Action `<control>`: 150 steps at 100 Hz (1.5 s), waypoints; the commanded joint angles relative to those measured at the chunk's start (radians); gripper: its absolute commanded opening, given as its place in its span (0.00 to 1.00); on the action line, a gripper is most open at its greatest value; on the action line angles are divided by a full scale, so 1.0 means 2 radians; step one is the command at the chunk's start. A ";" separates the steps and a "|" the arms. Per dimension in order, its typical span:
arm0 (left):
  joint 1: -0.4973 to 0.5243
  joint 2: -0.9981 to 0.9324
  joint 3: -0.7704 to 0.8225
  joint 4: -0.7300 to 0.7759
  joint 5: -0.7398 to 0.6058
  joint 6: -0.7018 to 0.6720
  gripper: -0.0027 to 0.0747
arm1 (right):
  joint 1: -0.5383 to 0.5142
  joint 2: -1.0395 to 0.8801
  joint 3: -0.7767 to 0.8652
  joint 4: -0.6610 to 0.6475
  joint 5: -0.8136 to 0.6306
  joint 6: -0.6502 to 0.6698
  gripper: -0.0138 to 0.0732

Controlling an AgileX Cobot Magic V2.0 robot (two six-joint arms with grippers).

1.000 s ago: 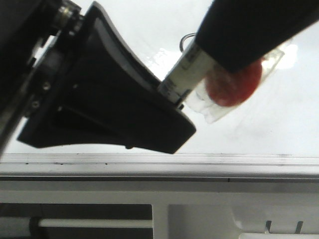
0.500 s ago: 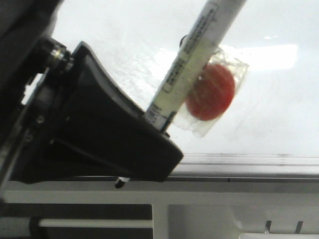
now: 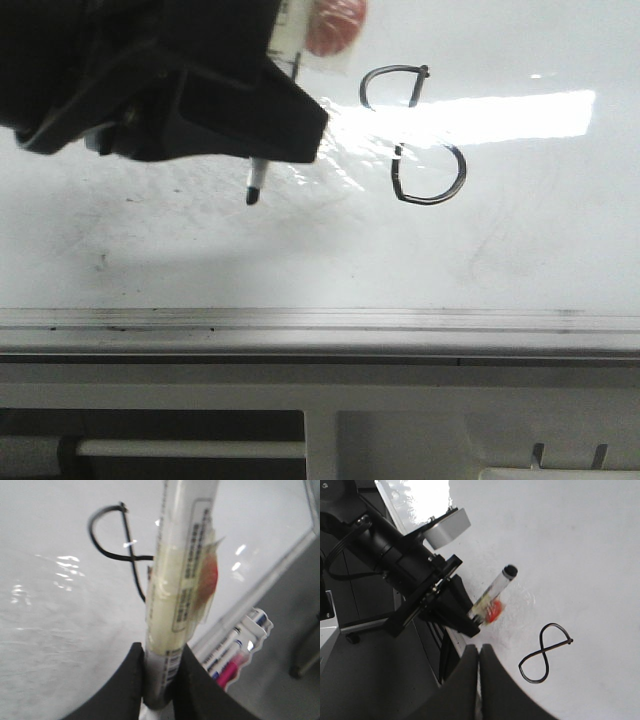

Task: Write number 8 on whiteboard

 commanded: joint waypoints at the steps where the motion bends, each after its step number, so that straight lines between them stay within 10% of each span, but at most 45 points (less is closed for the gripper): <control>1: 0.000 -0.003 -0.013 -0.032 -0.066 -0.006 0.01 | 0.002 0.000 -0.016 -0.015 -0.023 0.007 0.10; 105: 0.086 0.063 -0.015 -0.121 -0.091 -0.006 0.02 | 0.002 0.000 -0.015 -0.018 -0.016 0.010 0.10; 129: 0.102 0.063 -0.015 -0.143 -0.079 -0.006 0.42 | 0.002 0.000 -0.015 -0.018 -0.025 0.011 0.10; 150: 0.102 0.063 -0.015 -0.144 -0.088 -0.006 0.44 | 0.002 0.000 -0.015 -0.018 -0.041 0.015 0.10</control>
